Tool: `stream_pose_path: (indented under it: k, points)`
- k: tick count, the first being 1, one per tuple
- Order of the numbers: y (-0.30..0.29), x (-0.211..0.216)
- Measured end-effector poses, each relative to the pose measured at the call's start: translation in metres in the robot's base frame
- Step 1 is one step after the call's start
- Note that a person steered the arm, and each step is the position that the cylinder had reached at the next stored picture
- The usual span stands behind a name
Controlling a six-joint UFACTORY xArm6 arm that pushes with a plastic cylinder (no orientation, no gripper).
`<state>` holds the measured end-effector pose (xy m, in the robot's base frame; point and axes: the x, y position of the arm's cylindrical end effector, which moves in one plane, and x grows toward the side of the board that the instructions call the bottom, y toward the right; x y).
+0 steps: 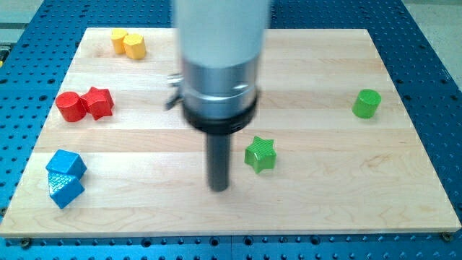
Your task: Push the blue blocks into the green blocks
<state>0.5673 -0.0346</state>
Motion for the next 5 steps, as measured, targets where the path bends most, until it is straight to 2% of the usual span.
stream_pose_path:
  k: [1, 2, 3, 4, 5]
  points:
    - [0.017, -0.028]
    - [0.121, -0.038]
    - [0.184, -0.1]
    - [0.182, -0.101]
    - [0.059, -0.045]
